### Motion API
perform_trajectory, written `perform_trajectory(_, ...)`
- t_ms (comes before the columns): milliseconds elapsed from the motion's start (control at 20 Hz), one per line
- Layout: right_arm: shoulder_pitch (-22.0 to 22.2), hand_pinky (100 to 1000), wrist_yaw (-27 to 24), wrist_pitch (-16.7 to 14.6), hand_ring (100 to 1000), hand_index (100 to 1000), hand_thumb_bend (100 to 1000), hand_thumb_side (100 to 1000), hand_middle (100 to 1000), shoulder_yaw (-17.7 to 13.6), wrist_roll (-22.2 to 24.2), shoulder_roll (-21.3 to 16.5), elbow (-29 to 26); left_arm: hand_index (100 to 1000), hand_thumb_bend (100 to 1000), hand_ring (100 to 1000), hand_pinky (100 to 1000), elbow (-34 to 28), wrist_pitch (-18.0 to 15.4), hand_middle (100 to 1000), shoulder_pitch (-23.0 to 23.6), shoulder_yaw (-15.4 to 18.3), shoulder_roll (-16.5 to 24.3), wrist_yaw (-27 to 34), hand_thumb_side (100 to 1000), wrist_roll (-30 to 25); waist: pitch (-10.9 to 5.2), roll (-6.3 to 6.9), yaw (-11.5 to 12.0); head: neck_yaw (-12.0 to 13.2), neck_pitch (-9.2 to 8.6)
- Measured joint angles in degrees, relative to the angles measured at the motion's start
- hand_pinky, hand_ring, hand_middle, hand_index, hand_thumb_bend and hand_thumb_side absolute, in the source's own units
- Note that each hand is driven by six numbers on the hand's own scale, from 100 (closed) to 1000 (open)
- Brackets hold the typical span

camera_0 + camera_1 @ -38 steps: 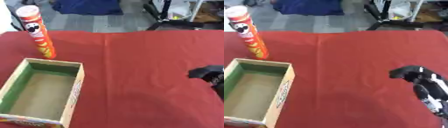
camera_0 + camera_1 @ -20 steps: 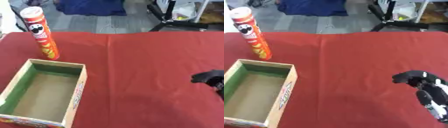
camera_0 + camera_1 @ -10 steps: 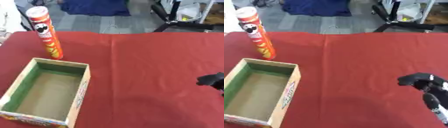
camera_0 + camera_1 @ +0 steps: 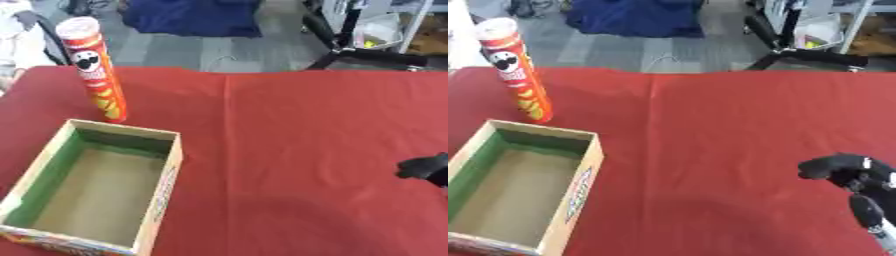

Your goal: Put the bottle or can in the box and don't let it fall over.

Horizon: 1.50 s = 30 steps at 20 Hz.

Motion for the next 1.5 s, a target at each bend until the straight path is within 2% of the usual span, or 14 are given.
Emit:
perform_trajectory(650,0.0,790,-0.1,0.1,812,822,100,470,657,0.3,0.4,0.0,0.0,966,171,998,1000,2.4,-2.1,1000,-2.9,-1.6,-3.6,-0.8,1000,-4.3,0.0,-0.12,-0.7,0.2,-0.46)
perform_trajectory(800,0.0,790,-0.1,0.1,811,822,100,470,657,0.3,0.5,0.0,0.0,1000,173,1000,1000,3.3,-2.0,1000,-3.4,-1.6,-4.2,-1.3,1000,-4.3,0.02,-0.07,-0.7,0.2,-0.53)
perform_trajectory(1500,0.0,789,0.1,-0.2,809,820,100,470,655,0.4,0.9,0.0,0.0,995,216,1000,985,9.4,-1.6,1000,-5.6,0.5,-6.5,-4.6,1000,-2.4,0.69,-0.59,-1.1,0.3,-1.53)
